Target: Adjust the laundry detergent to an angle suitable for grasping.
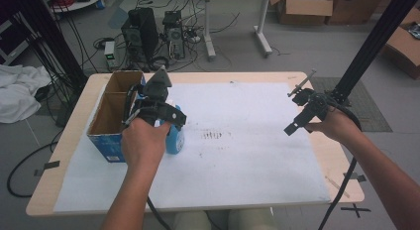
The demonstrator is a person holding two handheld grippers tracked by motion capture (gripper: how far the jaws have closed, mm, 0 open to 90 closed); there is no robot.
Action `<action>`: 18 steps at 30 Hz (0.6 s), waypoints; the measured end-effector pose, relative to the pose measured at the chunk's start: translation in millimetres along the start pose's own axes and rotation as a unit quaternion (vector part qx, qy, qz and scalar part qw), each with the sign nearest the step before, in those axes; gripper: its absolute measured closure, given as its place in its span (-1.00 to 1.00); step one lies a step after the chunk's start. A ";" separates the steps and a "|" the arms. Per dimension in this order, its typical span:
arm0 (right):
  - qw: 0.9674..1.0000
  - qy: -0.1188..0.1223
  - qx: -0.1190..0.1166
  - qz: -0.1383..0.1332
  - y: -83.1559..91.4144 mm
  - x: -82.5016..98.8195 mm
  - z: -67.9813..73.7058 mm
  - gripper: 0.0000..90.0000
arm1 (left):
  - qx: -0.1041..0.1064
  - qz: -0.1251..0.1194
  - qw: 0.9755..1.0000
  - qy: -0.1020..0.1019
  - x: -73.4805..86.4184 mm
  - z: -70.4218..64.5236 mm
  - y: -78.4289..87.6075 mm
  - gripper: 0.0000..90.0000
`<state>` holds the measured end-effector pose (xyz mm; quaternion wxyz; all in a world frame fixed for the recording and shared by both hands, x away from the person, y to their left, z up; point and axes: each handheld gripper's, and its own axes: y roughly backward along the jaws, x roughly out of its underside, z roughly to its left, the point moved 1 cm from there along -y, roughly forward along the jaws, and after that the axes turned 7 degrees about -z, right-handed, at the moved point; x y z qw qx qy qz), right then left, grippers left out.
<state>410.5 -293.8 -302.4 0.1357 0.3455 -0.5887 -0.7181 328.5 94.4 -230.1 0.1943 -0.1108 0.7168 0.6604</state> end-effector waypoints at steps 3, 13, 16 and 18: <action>1.000 0.000 0.000 0.000 -0.1 0.2 0.2 -0.56 | 0.001 -0.003 1.000 0.001 -0.7 0.5 1.1 -0.54; 1.000 -0.002 -0.002 -0.001 1.9 1.7 0.1 -0.56 | 0.005 -0.015 1.000 -0.001 -6.0 0.1 3.5 -0.55; 1.000 0.000 -0.002 -0.002 2.3 1.3 0.3 -0.56 | 0.008 -0.019 1.000 -0.001 -7.6 0.1 3.6 -0.56; 1.000 0.000 -0.002 -0.002 2.5 0.7 1.0 -0.56 | 0.008 -0.020 1.000 -0.003 -8.8 0.7 3.7 -0.56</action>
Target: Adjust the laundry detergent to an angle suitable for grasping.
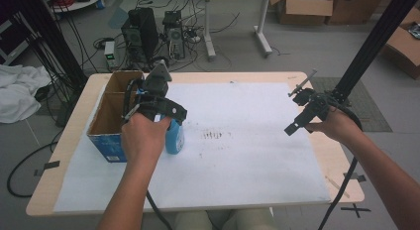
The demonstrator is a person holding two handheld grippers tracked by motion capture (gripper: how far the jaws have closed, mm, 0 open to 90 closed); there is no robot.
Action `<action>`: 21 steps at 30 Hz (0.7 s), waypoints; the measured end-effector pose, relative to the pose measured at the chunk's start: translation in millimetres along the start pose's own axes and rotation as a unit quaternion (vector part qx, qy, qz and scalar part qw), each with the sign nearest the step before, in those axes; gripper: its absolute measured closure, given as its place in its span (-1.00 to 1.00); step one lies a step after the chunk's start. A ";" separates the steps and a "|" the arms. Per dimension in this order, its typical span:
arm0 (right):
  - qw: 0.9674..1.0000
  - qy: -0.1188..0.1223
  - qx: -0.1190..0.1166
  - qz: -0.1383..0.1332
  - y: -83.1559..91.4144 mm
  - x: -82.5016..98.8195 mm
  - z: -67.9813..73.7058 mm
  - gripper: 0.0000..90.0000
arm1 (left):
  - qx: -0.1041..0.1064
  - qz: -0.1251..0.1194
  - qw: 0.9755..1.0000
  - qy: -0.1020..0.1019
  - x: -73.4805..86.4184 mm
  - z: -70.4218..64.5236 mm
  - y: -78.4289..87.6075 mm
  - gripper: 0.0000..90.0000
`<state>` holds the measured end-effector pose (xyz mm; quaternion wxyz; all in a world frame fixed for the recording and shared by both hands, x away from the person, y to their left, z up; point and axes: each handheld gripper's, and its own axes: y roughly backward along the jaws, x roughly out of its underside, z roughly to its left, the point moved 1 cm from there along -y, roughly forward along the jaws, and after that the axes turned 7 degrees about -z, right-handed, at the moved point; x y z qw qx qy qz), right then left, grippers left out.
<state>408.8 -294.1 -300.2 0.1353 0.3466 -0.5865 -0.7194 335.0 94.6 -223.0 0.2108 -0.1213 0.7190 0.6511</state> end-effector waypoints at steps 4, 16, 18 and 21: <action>1.000 0.003 0.002 0.002 1.6 -0.9 1.2 -0.56 | 0.008 -0.007 1.000 0.003 -4.5 0.2 -0.9 -0.56; 1.000 0.006 -0.001 0.003 1.9 -2.7 0.2 -0.56 | 0.009 -0.012 1.000 -0.014 -24.7 -4.1 -4.8 -0.58; 1.000 0.008 0.000 0.003 2.2 -3.0 0.1 -0.56 | 0.009 -0.011 1.000 -0.016 -26.9 -4.3 -5.3 -0.59; 1.000 0.009 -0.001 0.002 3.0 -4.7 0.8 -0.56 | 0.014 -0.009 1.000 -0.017 -33.7 -4.2 -9.4 -0.59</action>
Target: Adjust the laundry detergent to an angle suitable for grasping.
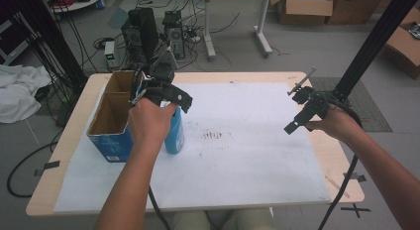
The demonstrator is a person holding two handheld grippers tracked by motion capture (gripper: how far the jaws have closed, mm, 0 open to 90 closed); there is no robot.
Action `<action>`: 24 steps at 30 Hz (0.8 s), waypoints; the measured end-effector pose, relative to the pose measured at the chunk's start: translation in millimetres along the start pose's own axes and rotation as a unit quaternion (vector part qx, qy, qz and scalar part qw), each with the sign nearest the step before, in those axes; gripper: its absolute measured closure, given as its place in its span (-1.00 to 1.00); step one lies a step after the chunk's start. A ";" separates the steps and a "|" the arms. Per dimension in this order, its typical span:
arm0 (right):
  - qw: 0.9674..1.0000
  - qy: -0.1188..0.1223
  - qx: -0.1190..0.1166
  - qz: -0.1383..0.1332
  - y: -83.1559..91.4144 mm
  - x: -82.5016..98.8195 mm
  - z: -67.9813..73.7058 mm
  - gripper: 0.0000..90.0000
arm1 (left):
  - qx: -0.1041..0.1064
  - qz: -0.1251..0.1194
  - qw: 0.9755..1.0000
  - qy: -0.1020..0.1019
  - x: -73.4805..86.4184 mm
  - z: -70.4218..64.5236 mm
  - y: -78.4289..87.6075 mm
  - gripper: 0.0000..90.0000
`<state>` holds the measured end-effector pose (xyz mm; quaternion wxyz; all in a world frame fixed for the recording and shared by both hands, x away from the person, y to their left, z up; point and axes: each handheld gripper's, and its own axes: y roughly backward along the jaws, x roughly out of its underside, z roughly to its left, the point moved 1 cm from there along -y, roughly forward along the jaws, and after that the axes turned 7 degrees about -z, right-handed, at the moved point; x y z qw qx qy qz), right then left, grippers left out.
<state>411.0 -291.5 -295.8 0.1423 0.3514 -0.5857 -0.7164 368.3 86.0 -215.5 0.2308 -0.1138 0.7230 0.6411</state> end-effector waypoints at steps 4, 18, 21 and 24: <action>1.000 0.001 0.000 -0.002 -0.7 -1.2 -0.3 -0.56 | 0.000 0.007 1.000 0.003 -8.1 1.3 -8.3 -0.59; 1.000 -0.001 -0.002 0.005 -4.6 -3.1 -5.9 -0.56 | -0.007 0.027 1.000 -0.002 -23.2 2.9 -32.3 -0.59; 1.000 -0.001 -0.003 0.007 -5.6 -3.3 -7.4 -0.56 | -0.013 0.031 0.999 0.003 -24.4 5.3 -35.2 -0.59; 1.000 0.000 -0.002 0.008 -6.3 -3.3 -8.0 -0.56 | -0.017 0.032 0.999 0.006 -24.9 7.0 -38.2 -0.59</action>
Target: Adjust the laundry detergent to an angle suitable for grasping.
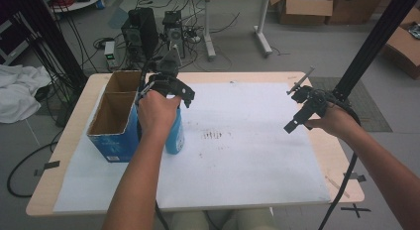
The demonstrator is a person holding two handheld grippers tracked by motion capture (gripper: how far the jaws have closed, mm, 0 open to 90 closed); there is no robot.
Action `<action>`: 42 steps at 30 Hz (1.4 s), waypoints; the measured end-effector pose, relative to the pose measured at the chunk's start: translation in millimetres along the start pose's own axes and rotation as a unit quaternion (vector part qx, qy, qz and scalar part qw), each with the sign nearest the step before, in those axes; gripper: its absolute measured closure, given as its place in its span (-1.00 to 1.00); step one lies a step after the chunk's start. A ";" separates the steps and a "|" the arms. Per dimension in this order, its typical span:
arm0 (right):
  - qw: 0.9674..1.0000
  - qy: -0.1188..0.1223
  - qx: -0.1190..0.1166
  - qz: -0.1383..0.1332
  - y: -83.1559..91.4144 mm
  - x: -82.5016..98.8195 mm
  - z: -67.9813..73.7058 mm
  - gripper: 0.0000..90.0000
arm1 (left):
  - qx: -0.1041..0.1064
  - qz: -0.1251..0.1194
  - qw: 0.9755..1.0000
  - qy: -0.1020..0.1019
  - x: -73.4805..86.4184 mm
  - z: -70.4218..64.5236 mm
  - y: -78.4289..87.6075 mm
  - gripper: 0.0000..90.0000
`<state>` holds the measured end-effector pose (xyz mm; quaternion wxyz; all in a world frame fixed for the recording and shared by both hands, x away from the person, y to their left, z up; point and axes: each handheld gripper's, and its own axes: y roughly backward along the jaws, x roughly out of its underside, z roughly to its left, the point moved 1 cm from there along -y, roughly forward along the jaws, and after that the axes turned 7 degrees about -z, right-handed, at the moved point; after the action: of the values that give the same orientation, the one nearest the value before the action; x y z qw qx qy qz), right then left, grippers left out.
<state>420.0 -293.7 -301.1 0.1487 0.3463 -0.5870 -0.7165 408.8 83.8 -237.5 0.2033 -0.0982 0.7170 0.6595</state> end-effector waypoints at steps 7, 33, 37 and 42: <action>1.000 -0.002 -0.002 0.003 -3.9 1.1 -1.9 -0.56 | -0.005 0.011 1.000 0.001 1.0 2.4 -9.8 -0.59; 1.000 0.001 -0.004 0.006 -8.8 3.6 -3.2 -0.56 | -0.008 0.040 0.999 0.013 15.3 6.9 -43.8 -0.59; 1.000 0.001 -0.005 0.005 -8.7 3.4 -3.1 -0.56 | -0.006 0.040 0.999 0.015 17.9 8.4 -48.8 -0.58; 1.000 0.001 -0.004 0.006 -9.0 3.4 -3.1 -0.56 | -0.005 0.040 0.999 0.016 19.6 9.3 -52.2 -0.58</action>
<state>421.4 -295.7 -310.9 0.1554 0.3428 -0.5858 -0.7178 414.1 89.6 -293.4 0.1652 -0.0808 0.7200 0.6692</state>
